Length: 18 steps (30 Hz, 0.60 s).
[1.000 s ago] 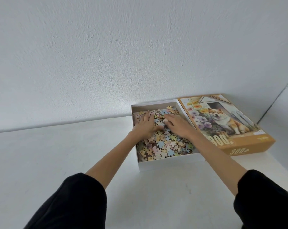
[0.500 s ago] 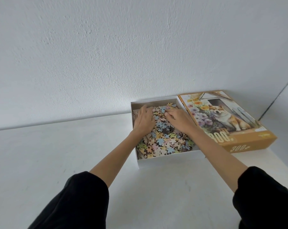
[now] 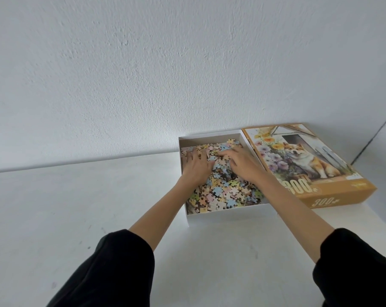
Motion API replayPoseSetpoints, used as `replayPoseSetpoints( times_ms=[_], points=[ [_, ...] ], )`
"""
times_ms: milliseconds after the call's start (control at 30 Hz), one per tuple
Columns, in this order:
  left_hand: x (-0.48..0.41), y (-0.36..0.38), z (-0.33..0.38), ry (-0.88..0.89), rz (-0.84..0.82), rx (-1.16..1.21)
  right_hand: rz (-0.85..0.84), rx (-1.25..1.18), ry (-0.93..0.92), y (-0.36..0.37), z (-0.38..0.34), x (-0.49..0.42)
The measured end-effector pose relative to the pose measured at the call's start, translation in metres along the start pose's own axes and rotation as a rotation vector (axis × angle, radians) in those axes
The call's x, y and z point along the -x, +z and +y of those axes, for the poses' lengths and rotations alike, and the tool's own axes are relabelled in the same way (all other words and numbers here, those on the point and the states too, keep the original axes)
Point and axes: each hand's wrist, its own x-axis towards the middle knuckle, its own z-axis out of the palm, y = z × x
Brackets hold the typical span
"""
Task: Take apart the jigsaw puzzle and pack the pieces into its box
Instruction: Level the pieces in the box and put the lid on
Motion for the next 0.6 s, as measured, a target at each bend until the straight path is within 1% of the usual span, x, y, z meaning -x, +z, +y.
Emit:
replayPoseSetpoints(
  times_ms=[100,167,200,267,300,367,433,533,600],
  points=[
    [-0.001,-0.001,0.001,0.027,0.149,-0.024,0.118,0.018,0.001,-0.004,-0.001,0.001],
    [-0.001,-0.002,0.001,0.026,0.178,-0.013,0.174,0.014,-0.028,-0.006,-0.003,0.003],
    [0.000,-0.003,0.001,0.014,0.165,0.012,0.157,0.023,-0.046,-0.005,-0.004,0.004],
    [0.003,-0.002,0.002,0.001,0.116,0.056,0.033,0.047,-0.079,-0.002,-0.004,0.006],
    [0.004,-0.002,0.003,0.006,0.093,0.036,-0.043,0.059,-0.083,-0.002,-0.004,0.007],
    [0.004,-0.001,0.003,0.031,0.059,-0.007,-0.159,0.062,-0.070,-0.004,-0.004,0.008],
    [0.004,-0.001,0.002,0.058,0.032,0.022,-0.249,0.047,-0.049,-0.010,-0.005,0.009],
    [0.002,-0.001,0.001,0.078,0.007,0.007,-0.320,0.045,-0.005,-0.017,-0.008,0.018],
    [0.000,0.000,0.000,0.073,-0.005,0.000,-0.363,0.102,-0.008,-0.019,-0.013,0.028]
  ],
)
